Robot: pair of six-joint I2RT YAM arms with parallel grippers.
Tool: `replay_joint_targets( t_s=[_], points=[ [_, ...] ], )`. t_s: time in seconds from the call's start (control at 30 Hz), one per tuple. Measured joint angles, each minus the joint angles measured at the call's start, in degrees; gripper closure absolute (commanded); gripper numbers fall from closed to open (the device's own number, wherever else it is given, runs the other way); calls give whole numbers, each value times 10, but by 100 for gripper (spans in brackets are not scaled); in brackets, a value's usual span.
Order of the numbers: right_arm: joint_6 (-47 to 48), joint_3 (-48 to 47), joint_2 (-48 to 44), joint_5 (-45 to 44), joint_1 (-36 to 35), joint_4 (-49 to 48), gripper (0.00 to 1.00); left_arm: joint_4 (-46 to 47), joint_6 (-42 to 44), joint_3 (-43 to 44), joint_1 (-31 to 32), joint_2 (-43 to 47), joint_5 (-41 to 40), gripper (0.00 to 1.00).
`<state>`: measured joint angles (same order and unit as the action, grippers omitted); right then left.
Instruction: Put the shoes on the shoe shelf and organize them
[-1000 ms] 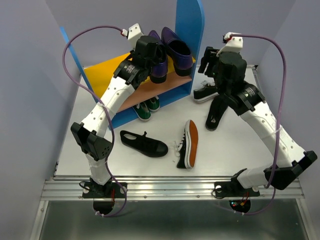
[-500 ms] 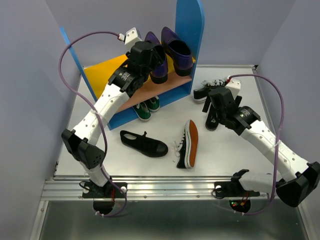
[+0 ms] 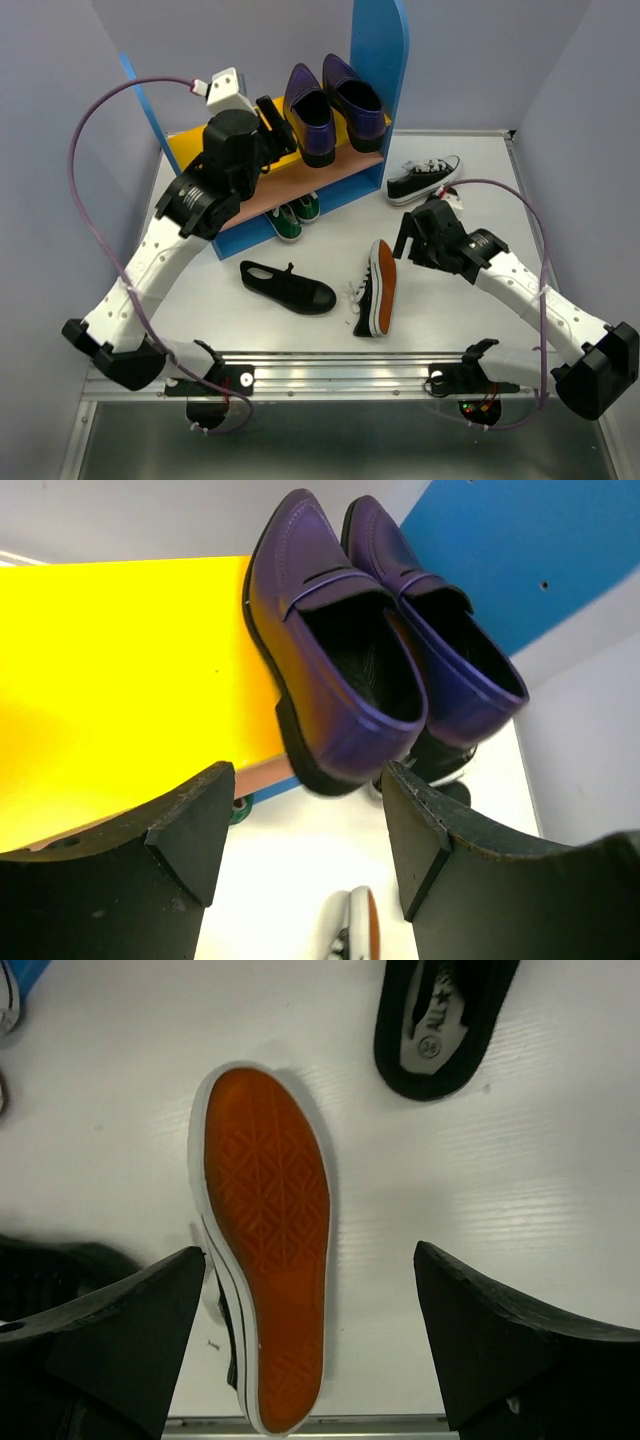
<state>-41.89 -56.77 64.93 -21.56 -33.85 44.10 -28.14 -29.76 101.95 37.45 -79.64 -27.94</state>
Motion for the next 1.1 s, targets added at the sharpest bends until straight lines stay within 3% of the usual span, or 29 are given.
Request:
replay_joint_targets(
  t_s=[0.23,0.47,0.57,0.67,0.7,0.8,0.93,1.1],
  points=[
    [14,16,32,80,-31,-22,9,0,50,-123,26,129,10,34],
    [8,53,120,107,-99,-84,29,-6,68,-203,54,177,23,36],
    [2,70,155,113,-105,-104,44,-10,68,-209,56,175,26,36],
    [0,75,165,109,-104,-103,71,-8,68,-209,56,175,27,36],
    [1,75,163,108,-104,-94,87,-6,68,-209,56,175,27,36],
    [5,74,157,101,-104,-70,98,-4,68,-209,56,174,28,36],
    [21,77,152,119,-102,-86,99,-2,69,-209,56,174,26,36],
    [25,79,150,210,-101,-207,99,6,72,-209,56,173,22,36]
  ],
)
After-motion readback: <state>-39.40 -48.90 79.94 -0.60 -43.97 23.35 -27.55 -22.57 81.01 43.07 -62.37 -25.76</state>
